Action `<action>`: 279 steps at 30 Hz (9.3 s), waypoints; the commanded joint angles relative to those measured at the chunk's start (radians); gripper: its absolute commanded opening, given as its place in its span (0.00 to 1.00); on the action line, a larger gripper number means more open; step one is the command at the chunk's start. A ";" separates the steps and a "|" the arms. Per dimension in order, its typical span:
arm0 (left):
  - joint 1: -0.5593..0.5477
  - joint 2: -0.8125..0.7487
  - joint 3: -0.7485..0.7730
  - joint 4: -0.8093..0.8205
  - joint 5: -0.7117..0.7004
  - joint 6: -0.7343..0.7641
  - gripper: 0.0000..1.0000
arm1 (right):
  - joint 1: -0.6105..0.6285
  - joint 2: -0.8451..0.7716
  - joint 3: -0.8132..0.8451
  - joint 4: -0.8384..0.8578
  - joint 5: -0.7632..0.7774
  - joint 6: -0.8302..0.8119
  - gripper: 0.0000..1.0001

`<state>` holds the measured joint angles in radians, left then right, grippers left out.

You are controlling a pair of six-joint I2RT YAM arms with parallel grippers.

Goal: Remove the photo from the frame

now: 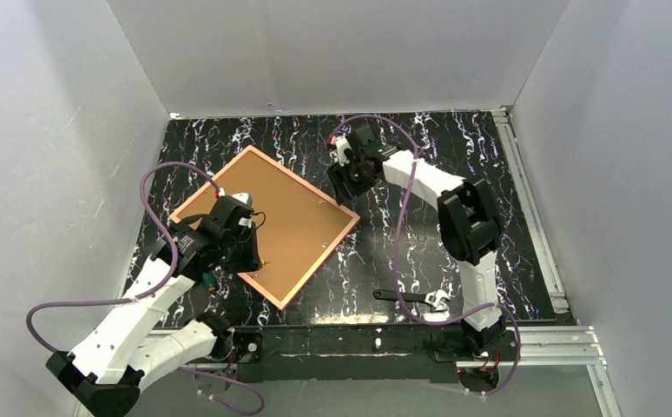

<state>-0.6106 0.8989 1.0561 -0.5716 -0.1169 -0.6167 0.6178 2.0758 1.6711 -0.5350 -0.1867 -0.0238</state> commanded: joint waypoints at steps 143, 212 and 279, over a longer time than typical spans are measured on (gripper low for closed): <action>-0.033 0.762 0.301 0.140 0.378 -0.034 0.00 | 0.136 -0.403 -0.821 0.448 -0.058 0.881 0.24; 0.155 0.216 0.157 0.209 0.672 -0.009 0.94 | 0.218 -0.837 -1.091 1.175 -0.315 1.085 0.01; 0.113 0.257 0.173 0.245 0.764 0.031 0.88 | 0.124 -0.811 -0.894 0.943 -0.175 1.182 0.01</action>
<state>-0.4877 1.1164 1.2671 -0.3202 0.5373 -0.5884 0.7769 1.2655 0.7815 0.2344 -0.4007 1.0321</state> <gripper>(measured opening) 0.940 0.274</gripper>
